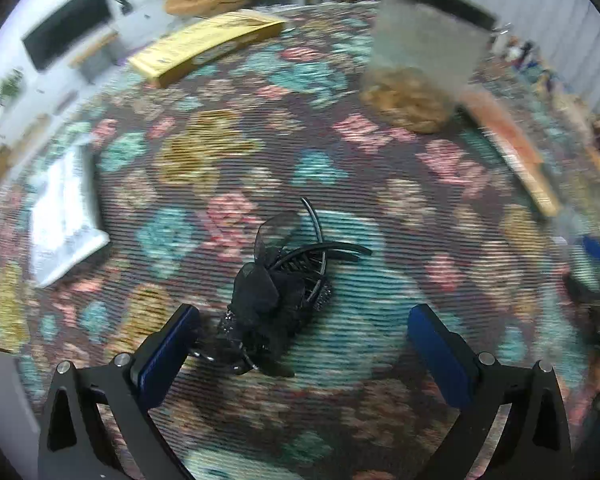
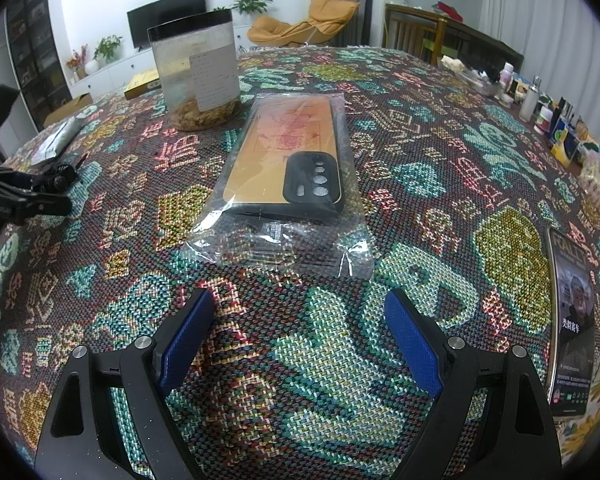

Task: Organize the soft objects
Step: 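Grasp the black spiky toy with the left tool while the right tool grasps the bagged phone case, then carry the toy and phone case over the white box and open both tools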

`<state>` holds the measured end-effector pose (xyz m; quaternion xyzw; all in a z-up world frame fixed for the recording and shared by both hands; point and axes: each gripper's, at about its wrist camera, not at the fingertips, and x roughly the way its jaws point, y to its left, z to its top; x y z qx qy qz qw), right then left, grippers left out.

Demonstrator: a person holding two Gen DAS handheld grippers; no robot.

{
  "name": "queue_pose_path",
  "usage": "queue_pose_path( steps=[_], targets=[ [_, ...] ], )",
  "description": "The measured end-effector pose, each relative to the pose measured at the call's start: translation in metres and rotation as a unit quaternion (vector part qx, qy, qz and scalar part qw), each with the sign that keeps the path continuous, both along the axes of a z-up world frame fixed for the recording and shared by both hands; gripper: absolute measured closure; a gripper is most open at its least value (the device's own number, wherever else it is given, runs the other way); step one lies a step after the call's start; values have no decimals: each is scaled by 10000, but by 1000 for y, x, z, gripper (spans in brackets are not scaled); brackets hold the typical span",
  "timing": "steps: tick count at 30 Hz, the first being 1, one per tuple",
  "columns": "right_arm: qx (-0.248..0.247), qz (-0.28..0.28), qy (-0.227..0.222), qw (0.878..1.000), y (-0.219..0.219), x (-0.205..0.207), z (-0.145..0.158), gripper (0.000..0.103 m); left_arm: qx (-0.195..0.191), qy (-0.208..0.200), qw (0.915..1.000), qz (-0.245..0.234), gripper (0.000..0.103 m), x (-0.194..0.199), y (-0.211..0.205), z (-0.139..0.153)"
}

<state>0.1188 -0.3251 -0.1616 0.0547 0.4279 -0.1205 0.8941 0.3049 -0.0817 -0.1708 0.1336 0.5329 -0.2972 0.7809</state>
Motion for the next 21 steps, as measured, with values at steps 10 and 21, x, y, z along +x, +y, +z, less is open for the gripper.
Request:
queue_pose_path(
  steps=[10, 21],
  targets=[
    [1075, -350, -588, 9919, -43, 8, 50, 14, 450, -343, 9983, 116, 21, -14, -15, 0],
    [559, 151, 1599, 9854, -23, 154, 2, 6, -403, -301, 9926, 1103, 56, -14, 11, 8]
  ],
)
